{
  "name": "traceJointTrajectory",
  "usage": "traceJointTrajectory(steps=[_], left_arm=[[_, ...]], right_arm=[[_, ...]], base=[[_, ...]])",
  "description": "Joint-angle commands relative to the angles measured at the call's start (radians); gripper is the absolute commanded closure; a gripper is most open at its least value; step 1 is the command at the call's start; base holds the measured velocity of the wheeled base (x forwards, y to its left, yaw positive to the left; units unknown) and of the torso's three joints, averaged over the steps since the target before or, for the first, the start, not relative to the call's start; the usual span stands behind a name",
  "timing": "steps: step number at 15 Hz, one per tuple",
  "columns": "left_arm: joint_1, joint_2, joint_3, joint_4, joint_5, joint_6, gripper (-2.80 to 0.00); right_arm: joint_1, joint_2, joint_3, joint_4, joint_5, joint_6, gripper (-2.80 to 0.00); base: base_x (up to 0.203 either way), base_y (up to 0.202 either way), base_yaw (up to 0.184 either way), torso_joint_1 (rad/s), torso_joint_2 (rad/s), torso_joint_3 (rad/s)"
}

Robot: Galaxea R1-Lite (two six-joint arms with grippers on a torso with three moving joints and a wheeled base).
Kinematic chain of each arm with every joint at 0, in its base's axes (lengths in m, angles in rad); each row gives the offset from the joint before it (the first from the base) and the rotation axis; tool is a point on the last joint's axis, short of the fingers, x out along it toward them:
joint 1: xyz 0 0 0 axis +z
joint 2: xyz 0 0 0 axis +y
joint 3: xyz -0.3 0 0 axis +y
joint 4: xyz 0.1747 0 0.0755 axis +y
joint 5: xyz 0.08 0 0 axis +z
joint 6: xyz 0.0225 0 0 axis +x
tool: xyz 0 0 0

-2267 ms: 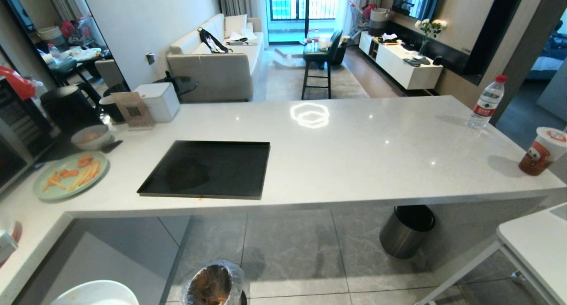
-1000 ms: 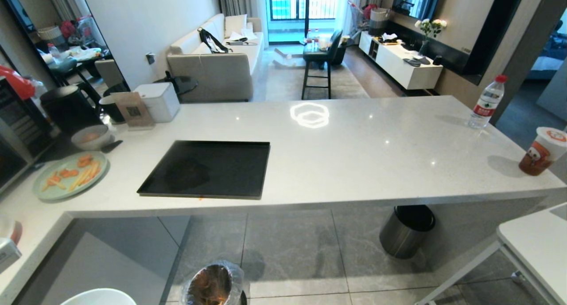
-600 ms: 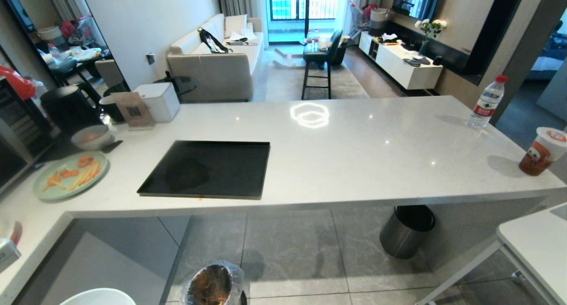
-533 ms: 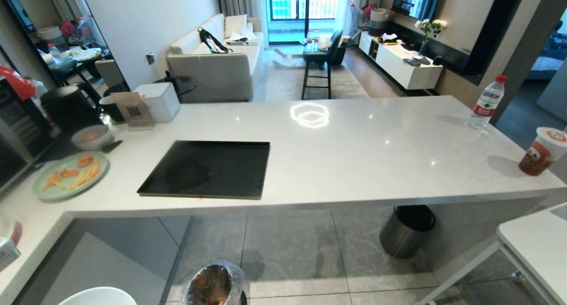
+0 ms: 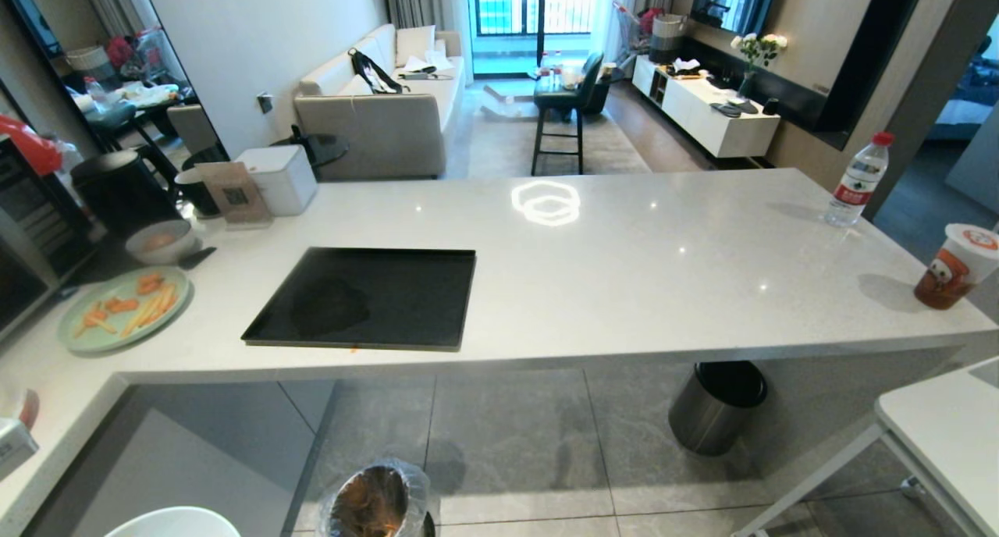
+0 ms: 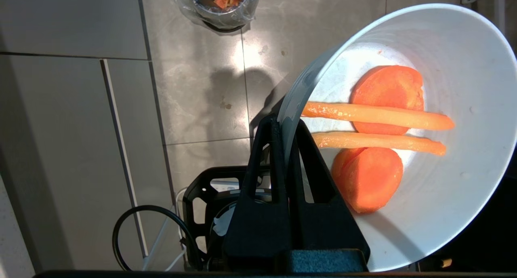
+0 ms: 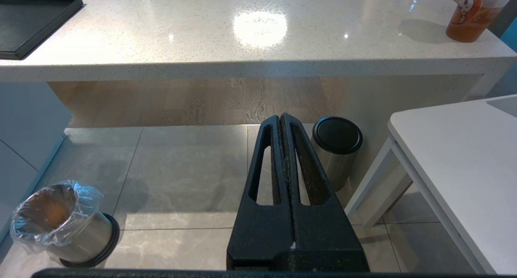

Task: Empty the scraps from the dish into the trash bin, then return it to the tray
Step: Move the bowl over the trash can

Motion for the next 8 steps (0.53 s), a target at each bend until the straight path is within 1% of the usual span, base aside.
traceJointTrajectory(steps=[1, 4, 8], left_arm=[[0.001, 0.002, 0.004, 0.004, -0.001, -0.001, 0.0], [0.015, 0.011, 0.004, 0.003, -0.002, -0.001, 0.0], [0.014, 0.017, 0.012, 0.003, -0.001, -0.001, 0.0]], right_arm=[[0.0, 0.0, 0.0, -0.001, 0.001, 0.0, 0.0], [0.0, 0.0, 0.0, -0.001, 0.001, 0.0, 0.0], [0.0, 0.0, -0.001, 0.0, 0.001, 0.001, 0.0]], base=[[0.0, 0.0, 0.0, 0.0, 0.0, 0.0], [0.0, 0.0, 0.0, 0.0, 0.0, 0.0], [0.0, 0.0, 0.0, 0.0, 0.0, 0.0]])
